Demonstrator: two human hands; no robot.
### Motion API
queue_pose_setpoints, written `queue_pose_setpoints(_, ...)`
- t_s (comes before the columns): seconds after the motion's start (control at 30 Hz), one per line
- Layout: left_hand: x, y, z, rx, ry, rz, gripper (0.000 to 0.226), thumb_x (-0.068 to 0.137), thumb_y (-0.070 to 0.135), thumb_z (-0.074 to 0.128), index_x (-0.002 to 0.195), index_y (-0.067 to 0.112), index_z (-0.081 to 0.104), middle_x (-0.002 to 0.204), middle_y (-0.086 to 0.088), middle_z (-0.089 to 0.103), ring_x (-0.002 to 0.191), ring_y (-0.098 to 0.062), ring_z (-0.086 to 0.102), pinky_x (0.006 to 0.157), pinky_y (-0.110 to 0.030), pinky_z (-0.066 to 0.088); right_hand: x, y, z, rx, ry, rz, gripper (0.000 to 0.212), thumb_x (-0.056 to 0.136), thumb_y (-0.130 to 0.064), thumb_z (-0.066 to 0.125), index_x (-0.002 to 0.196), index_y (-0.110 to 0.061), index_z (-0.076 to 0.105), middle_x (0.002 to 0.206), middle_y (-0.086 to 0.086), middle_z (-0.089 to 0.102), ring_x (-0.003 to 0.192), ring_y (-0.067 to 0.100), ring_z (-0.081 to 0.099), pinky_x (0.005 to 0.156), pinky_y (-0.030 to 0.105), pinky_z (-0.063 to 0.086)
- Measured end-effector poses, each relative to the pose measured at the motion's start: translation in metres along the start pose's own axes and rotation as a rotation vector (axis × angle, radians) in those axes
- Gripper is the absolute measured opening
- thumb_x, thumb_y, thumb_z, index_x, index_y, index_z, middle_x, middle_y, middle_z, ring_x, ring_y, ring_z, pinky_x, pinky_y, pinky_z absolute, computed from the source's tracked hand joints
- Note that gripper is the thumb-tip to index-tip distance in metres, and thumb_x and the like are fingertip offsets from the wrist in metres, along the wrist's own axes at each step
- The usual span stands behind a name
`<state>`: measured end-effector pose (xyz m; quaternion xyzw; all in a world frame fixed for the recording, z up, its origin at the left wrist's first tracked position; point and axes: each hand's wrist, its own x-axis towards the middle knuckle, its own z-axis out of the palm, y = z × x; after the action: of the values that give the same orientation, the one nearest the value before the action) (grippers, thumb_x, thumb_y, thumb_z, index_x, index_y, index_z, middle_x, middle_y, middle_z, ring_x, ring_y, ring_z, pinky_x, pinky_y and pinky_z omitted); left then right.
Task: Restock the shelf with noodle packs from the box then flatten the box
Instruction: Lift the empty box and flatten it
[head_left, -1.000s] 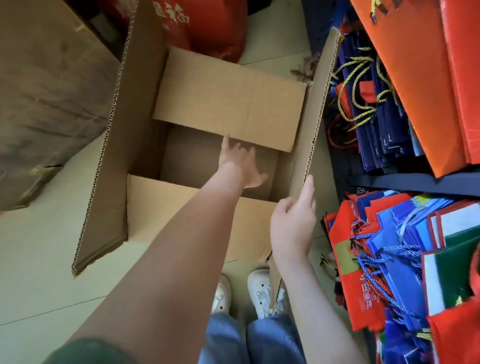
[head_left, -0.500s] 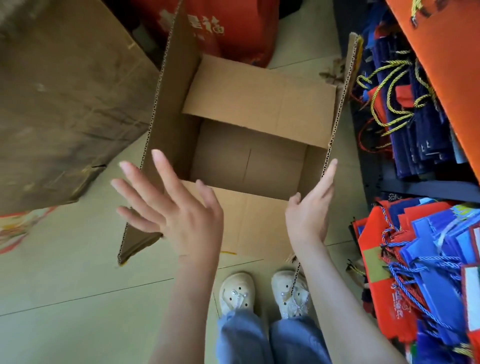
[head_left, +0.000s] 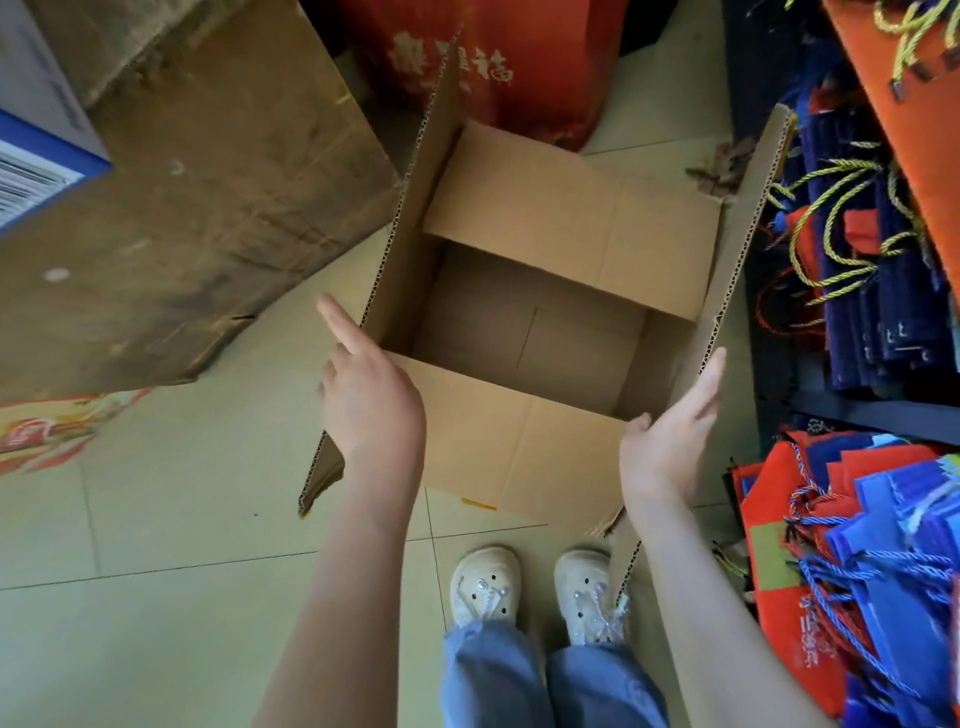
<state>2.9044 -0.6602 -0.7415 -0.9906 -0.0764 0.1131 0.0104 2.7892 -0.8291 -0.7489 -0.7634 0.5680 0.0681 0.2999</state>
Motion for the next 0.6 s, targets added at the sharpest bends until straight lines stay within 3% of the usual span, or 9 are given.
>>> queue_pose_setpoints(0.07,-0.010,0.009,0.007,0.052,0.004,0.057,0.067,0.073,0.010,0.070,0.134,-0.001,0.045,0.099,-0.015,0.064,0.085,-0.032,0.064,0.073,-0.035,0.051,-0.001,0.001,0.003,0.008,0.012,-0.002,0.097,0.087,0.005,0.052,0.144,-0.044,-0.010,0.153,0.007,0.025,0.108,0.038,0.059,0.079,0.054,0.052)
queue_pose_setpoints(0.13,-0.020,0.015,0.018,0.104,0.023,0.060,0.068,0.065,0.011,0.075,0.127,-0.003,0.051,0.097,-0.015,0.064,0.081,-0.030,0.063,0.070,-0.035,0.052,0.000,0.003,0.005,0.007,0.020,0.015,0.098,0.086,0.008,0.050,0.144,-0.044,-0.009,0.152,0.008,0.029,0.101,0.037,0.061,0.075,0.052,0.053)
queue_pose_setpoints(0.3,-0.023,0.012,0.046,0.110,0.145,0.057,0.068,0.074,0.005,0.062,0.137,-0.001,0.038,0.115,-0.015,0.056,0.095,-0.029,0.056,0.086,-0.036,0.046,0.008,0.019,-0.005,0.007,0.025,0.074,0.097,0.085,0.013,0.046,0.147,-0.042,-0.005,0.145,0.013,0.039,0.097,0.033,0.059,0.062,0.035,0.040)
queue_pose_setpoints(0.4,-0.034,0.011,0.070,0.146,0.198,0.109,0.090,0.073,0.002,0.064,0.149,0.008,0.016,0.142,-0.024,0.029,0.127,-0.035,0.035,0.106,-0.042,0.031,0.009,0.023,-0.015,-0.036,0.003,0.039,0.099,0.085,0.014,0.046,0.148,-0.039,-0.009,0.150,0.012,0.031,0.087,0.025,0.051,0.064,0.032,0.037)
queue_pose_setpoints(0.43,-0.038,0.013,0.076,0.157,0.212,0.135,0.094,0.071,-0.001,0.064,0.150,0.015,0.013,0.145,-0.027,0.020,0.133,-0.037,0.026,0.109,-0.044,0.027,0.009,0.023,-0.017,-0.061,0.012,0.014,0.101,0.084,0.015,0.048,0.149,-0.035,-0.009,0.153,0.012,0.026,0.089,0.022,0.049,0.068,0.034,0.039)
queue_pose_setpoints(0.5,-0.042,0.017,0.083,0.174,0.228,0.149,0.087,0.071,-0.005,0.061,0.146,0.022,0.027,0.145,-0.029,0.014,0.134,-0.039,0.020,0.109,-0.045,0.022,0.007,0.025,-0.017,-0.244,0.138,-0.145,0.109,0.074,0.016,0.060,0.150,-0.026,-0.006,0.155,0.015,0.019,0.119,0.030,0.045,0.098,0.045,0.038)
queue_pose_setpoints(0.53,-0.043,0.020,0.085,0.176,0.223,0.146,0.079,0.070,-0.005,0.059,0.141,0.023,0.037,0.144,-0.029,0.014,0.133,-0.038,0.021,0.108,-0.045,0.019,0.006,0.027,-0.014,-0.368,0.222,-0.245,0.113,0.066,0.015,0.065,0.150,-0.022,-0.001,0.155,0.017,0.018,0.135,0.033,0.032,0.110,0.049,0.023)
queue_pose_setpoints(0.6,-0.042,0.025,0.084,0.167,0.186,0.137,0.068,0.068,-0.002,0.054,0.132,0.020,0.048,0.142,-0.028,0.013,0.130,-0.038,0.021,0.107,-0.045,0.011,0.000,0.024,-0.003,-0.504,0.259,-0.410,0.113,0.057,0.010,0.071,0.149,-0.019,0.014,0.155,0.017,0.020,0.142,0.032,0.020,0.113,0.048,0.004)
